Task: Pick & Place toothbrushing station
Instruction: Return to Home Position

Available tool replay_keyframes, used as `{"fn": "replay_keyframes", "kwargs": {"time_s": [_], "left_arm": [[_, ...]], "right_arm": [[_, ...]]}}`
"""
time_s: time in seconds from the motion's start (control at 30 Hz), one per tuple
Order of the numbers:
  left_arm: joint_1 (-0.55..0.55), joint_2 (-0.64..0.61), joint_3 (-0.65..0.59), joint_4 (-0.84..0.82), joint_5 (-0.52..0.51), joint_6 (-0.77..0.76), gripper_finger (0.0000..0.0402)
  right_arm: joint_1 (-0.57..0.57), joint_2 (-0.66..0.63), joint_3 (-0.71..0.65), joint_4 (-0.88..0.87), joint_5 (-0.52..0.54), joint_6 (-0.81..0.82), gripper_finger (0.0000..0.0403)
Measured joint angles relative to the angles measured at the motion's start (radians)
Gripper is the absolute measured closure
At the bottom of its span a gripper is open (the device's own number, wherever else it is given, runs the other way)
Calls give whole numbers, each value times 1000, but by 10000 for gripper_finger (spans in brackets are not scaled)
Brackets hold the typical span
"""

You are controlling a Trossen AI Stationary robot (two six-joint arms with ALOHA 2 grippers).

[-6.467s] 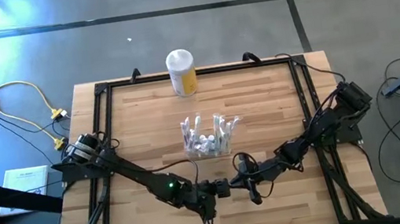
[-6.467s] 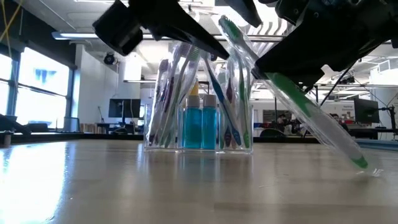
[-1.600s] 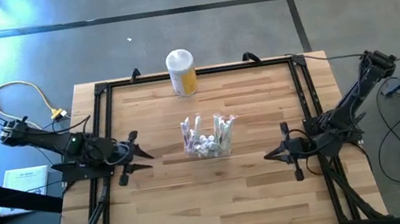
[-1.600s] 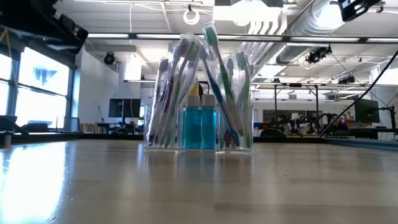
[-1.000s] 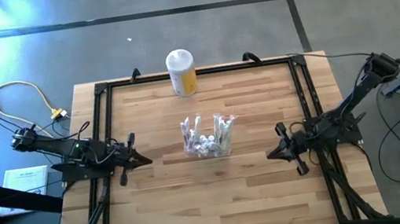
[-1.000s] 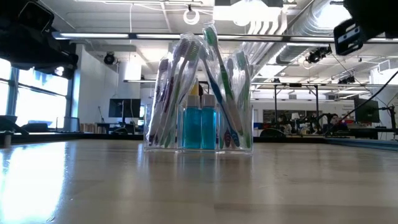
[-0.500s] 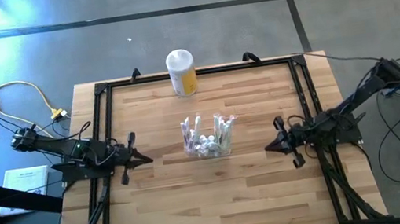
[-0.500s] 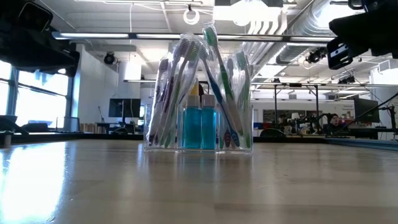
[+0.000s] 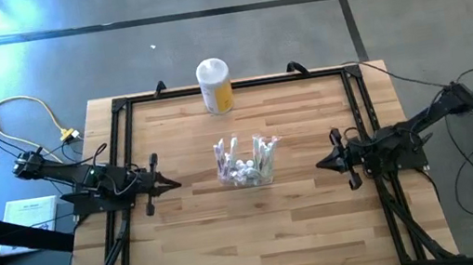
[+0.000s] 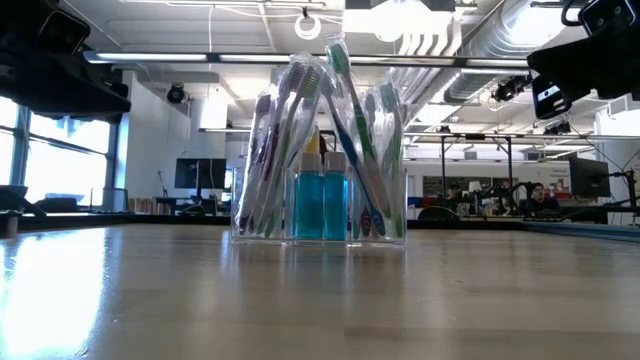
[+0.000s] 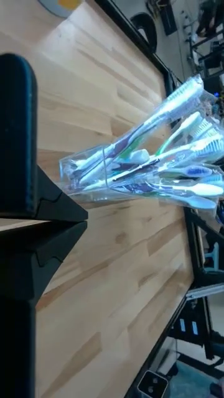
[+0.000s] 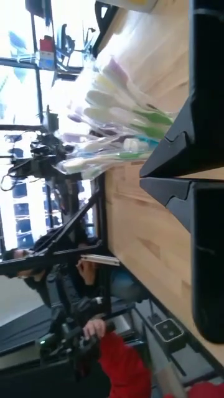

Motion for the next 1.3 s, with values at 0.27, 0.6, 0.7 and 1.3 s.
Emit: {"fn": "replay_keyframes", "kwargs": {"time_s": [0.27,0.6,0.7,1.3], "left_arm": [[0,0,1,-25,173,-51,396],[0,0,-74,166,240,-54,396],[19,9,-74,165,227,-75,396],[219,2,-76,169,304,-66,396]], "right_arm": [[-2,-108,0,-125,-73,46,401],[-2,-144,-1,-154,-71,6,401],[-2,-166,-2,-169,-70,-1,401],[-1,-201,-2,-270,-81,-10,401]]}}
